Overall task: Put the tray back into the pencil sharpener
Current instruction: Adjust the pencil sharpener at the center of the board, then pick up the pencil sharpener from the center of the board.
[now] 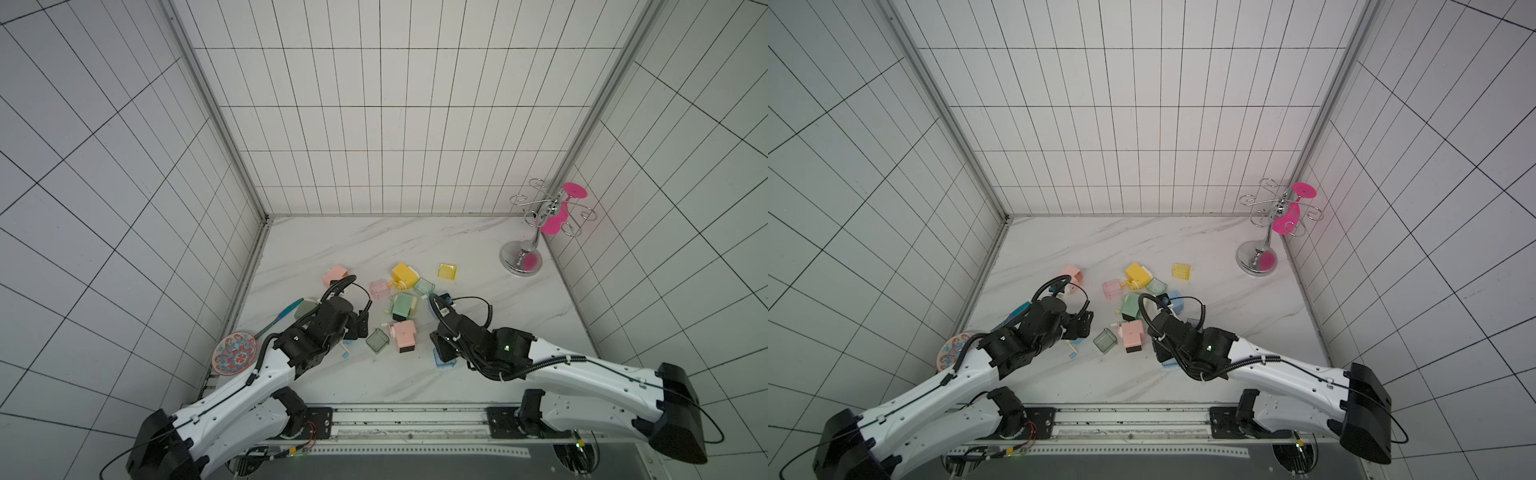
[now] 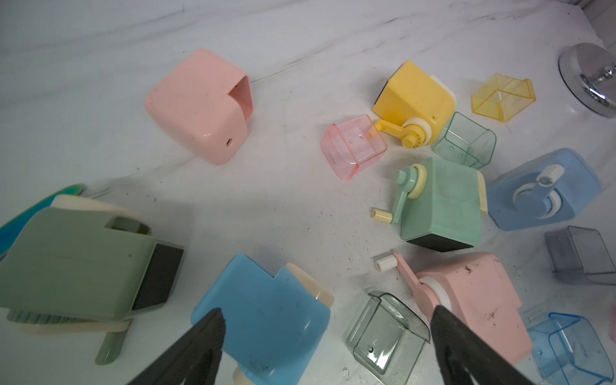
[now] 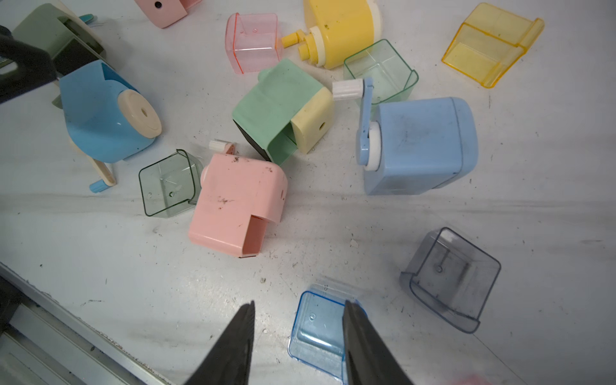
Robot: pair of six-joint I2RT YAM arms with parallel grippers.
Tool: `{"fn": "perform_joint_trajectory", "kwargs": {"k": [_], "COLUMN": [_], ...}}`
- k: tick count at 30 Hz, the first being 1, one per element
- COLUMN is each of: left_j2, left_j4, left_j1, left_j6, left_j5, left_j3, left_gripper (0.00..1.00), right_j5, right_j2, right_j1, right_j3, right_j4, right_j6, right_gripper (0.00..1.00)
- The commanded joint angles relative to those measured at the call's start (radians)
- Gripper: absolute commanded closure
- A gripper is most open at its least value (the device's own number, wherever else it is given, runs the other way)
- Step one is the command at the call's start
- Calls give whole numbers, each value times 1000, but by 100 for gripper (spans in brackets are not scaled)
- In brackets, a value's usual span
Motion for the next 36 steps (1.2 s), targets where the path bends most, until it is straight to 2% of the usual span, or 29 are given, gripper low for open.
{"fn": "perform_joint_trajectory", "kwargs": {"k": [1, 4, 8, 12, 15, 19, 23, 28, 36], "left_j2": [-21, 8, 111, 247, 323, 416, 499, 519, 547], "left_j4": [-94, -191, -273, -373, -378, -328, -313, -234, -228], "left_j1": [-1, -1, -1, 2, 7, 44, 65, 66, 90], "left_j6": [-232, -357, -479, -532, -555, -538, -500, -480, -486], "left_j5": [-104, -136, -91, -77, -77, 2, 16, 26, 29], "left_j3": [-7, 33, 101, 195, 221, 240, 280, 276, 256], "left_gripper": [3, 2, 3, 2, 3, 3, 3, 3, 3], "right_j5": [-4, -4, -5, -4, 0, 1, -1, -10, -18], "right_j2": [-9, -27, -44, -63, -82, -98, -112, -117, -105], "right_j1": [-8, -9, -9, -9, -10, -11, -13, -15, -15], "right_j3": [-15, -26, -45, -59, -73, -85, -100, -110, -113], "right_j4": [35, 43, 55, 55, 55, 55, 52, 52, 57], "right_j6": [-39, -41, -32, -25, -19, -12, -3, 6, 11], "right_gripper": [53, 53, 54, 54, 55, 55, 55, 56, 56]}}
